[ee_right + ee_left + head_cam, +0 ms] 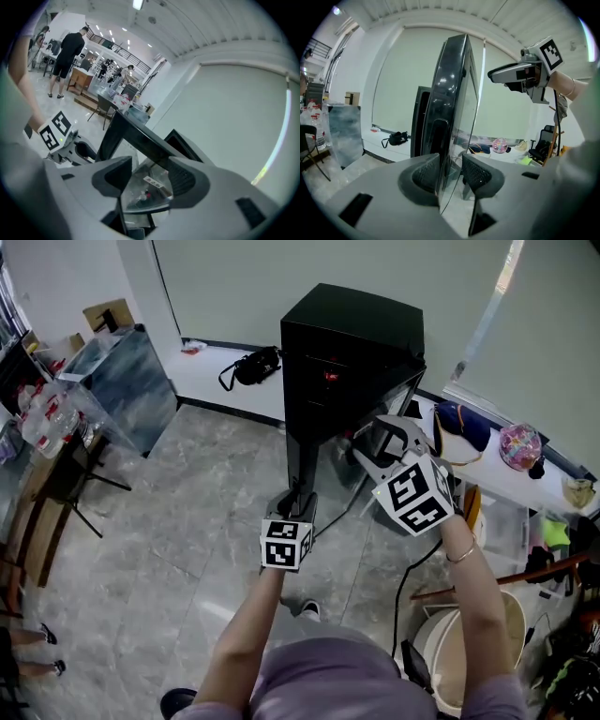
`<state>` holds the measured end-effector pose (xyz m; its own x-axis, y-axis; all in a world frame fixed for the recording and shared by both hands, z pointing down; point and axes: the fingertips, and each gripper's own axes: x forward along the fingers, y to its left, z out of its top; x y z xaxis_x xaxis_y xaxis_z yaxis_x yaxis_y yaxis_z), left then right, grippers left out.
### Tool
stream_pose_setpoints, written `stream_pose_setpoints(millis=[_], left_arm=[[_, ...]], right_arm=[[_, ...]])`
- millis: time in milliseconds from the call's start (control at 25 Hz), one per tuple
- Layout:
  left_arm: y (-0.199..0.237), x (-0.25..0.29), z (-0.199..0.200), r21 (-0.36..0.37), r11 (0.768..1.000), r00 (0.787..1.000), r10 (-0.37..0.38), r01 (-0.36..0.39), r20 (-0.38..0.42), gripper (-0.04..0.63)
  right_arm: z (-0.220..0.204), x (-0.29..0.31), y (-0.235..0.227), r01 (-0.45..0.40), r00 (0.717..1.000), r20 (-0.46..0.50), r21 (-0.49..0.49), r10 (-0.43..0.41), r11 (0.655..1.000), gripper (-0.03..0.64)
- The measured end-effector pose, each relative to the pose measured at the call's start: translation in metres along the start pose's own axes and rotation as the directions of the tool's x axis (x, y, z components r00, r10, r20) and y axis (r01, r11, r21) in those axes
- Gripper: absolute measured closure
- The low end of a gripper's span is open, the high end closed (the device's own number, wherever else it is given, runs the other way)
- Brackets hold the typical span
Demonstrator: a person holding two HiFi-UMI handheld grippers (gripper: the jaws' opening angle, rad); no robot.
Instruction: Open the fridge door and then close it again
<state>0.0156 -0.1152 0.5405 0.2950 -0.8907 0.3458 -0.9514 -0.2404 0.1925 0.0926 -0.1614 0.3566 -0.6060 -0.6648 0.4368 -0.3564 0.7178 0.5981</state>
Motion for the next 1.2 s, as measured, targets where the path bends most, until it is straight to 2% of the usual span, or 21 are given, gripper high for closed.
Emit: stream_pose_setpoints(millis=[160,400,640,760,920,1200], left_arm=[[-0.02,-0.008,-0.008,0.015,0.999,0.999,-0.032,0.032,-0.008,0.457],[-0.051,-0.017,-0.017,0.058,0.994,0.996,-0.087,0.088,-0.022,0.453],[-0.074,-0.02,-0.024,0.109,0.985,0.991,-0.13,0.133,-0.03,0.453],[-0.082,-0.022,-0.026,0.151,0.976,0.988,-0.151,0.155,-0.039,0.451],[-0.093,-0.024,-0.032,0.165,0.973,0.986,-0.157,0.163,-0.048,0.445],[-0.12,-0.026,-0.036,0.205,0.96,0.982,-0.188,0.191,-0.038,0.432]], right_arm=[[0.007,-0.026,0.019,-0.043,0.999,0.037,0.129,0.039,0.991,0.368],[0.027,-0.053,0.038,-0.089,0.991,0.126,0.35,0.047,0.933,0.368],[0.027,-0.06,0.055,-0.063,0.993,0.114,0.433,0.015,0.899,0.365],[0.027,-0.061,0.061,-0.06,0.994,0.11,0.495,0.006,0.867,0.351],[0.029,-0.061,0.064,-0.017,0.995,0.094,0.568,-0.044,0.823,0.325],[0.028,-0.062,0.062,0.138,0.984,0.006,0.601,-0.176,0.787,0.299]])
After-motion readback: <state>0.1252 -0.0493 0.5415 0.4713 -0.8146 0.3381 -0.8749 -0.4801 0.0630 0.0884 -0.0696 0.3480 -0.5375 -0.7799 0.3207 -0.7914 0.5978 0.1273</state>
